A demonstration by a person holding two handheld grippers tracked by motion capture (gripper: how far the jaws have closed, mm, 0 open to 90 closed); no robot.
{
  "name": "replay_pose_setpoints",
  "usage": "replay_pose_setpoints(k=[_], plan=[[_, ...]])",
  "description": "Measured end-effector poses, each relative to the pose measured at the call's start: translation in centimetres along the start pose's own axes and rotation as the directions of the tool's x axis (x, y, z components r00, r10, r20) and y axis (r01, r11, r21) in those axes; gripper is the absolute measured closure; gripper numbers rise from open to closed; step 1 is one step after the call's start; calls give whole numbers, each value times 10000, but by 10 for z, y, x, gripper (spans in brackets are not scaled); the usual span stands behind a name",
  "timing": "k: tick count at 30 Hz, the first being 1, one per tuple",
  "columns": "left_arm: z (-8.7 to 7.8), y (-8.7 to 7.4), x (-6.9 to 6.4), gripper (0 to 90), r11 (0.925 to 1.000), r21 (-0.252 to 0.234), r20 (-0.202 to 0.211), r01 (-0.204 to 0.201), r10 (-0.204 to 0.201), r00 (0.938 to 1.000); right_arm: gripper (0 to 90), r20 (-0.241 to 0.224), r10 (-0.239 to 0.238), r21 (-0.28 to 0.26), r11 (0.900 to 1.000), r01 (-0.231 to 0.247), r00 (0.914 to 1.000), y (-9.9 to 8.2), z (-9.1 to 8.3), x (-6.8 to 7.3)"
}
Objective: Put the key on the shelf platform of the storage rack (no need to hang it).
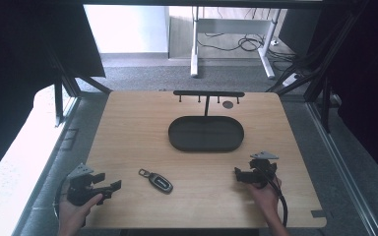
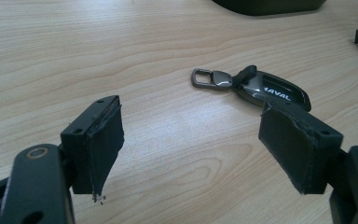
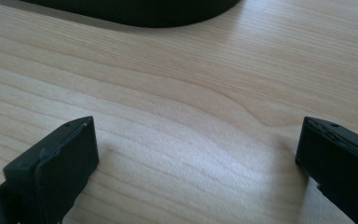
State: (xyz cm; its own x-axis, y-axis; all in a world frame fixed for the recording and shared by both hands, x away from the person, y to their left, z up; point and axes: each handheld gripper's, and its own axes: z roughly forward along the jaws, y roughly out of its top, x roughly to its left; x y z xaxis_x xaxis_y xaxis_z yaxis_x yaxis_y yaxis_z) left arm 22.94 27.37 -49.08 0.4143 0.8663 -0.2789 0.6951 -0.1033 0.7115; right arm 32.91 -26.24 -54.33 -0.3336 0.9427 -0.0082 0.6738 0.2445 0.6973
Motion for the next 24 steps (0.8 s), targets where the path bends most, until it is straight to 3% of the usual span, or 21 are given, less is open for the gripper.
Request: replay_pose_setpoints(k=[3, 5, 6, 9, 13, 15, 19, 24], plan=[[2, -2, 0, 222, 10000, 83, 7, 33, -33, 10000, 0, 53, 52, 14, 10000, -52, 10000, 1, 1, 0], [6, -5, 2, 222, 9997, 248, 24, 46, -46, 10000, 134, 295, 155, 106, 9998, -158, 9994, 2, -6, -3], [6, -5, 2, 222, 9997, 248, 24, 46, -46, 10000, 134, 353, 108, 38, 9999, -109, 9993, 2, -9, -4], [6, -3, 1, 222, 9998, 206, 39, 22, -23, 10000, 155, -234, 520, -177, 9985, -524, 9984, 1, -19, -11], [6, -3, 0, 222, 9998, 187, 72, -23, 22, 10000, 159, -695, -37, -266, 9996, 18, 9976, -2, -33, -9], [9, -4, -1, 222, 9997, 253, 85, -46, 44, 10000, 151, -1117, -320, -82, 9995, 312, 9932, -2, -38, -7], [11, -4, -3, 222, 9994, 314, 152, -126, 121, 9998, 161, -1259, -522, -328, 9983, 484, 9907, 1, -46, -6], [12, -4, -1, 222, 9992, 385, 128, -87, 82, 9999, 183, -1289, -684, -171, 9976, 668, 9893, 0, -45, -3]])
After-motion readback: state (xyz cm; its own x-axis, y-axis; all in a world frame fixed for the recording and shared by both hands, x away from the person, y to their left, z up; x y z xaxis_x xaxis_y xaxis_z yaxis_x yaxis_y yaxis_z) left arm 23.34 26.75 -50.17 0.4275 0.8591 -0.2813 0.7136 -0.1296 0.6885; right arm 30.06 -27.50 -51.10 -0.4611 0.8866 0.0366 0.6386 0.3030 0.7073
